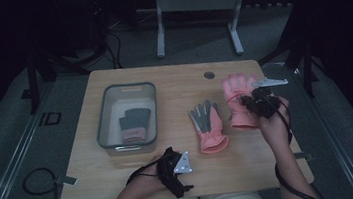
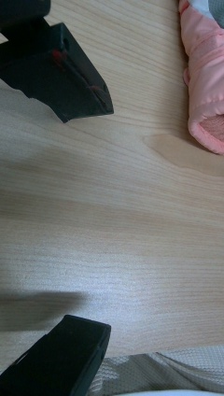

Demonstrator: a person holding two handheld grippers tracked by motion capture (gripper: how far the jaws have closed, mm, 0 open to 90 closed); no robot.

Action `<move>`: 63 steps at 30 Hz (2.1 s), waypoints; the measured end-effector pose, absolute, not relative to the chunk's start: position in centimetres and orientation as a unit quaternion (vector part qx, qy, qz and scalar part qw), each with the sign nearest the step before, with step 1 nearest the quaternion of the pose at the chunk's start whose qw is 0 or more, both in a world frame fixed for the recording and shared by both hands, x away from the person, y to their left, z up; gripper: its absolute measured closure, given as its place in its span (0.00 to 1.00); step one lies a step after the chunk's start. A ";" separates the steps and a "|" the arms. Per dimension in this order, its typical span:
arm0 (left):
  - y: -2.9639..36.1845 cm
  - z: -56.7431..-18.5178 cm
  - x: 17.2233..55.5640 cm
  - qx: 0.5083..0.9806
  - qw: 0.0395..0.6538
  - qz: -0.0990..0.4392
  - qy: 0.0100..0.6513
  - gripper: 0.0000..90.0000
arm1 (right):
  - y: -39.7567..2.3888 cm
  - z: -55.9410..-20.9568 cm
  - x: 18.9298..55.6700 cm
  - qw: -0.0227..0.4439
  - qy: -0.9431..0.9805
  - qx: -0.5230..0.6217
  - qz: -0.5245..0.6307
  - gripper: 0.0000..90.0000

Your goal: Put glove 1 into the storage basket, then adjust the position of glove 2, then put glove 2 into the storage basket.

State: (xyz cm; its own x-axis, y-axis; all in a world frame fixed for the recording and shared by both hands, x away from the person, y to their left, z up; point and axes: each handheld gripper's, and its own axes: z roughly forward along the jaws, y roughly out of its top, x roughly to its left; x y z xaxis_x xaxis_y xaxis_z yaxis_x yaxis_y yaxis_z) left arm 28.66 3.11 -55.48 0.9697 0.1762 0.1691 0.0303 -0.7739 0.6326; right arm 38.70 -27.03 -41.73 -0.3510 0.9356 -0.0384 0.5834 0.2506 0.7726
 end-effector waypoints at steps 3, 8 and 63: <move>3.1 -55.4 28.6 0.934 0.334 0.113 0.055 0.00 | -25.1 -41.0 38.5 0.258 0.752 0.494 0.351 0.96; 3.2 -55.4 28.6 0.933 0.336 0.113 0.055 0.00 | -21.8 -41.0 38.6 0.245 0.771 0.471 0.351 0.96; 3.1 -54.3 28.6 0.933 0.344 0.081 0.066 0.00 | -20.2 -43.8 38.3 0.183 0.792 0.461 0.356 0.71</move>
State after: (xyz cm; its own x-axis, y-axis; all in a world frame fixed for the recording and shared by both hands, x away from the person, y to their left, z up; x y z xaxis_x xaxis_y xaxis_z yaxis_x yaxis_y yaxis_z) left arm 28.64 3.05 -54.28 0.9782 0.1784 0.1062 0.0667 -0.7543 0.6532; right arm 38.33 -20.22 -43.84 -0.5082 0.8603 0.0392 0.6001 0.3211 0.7326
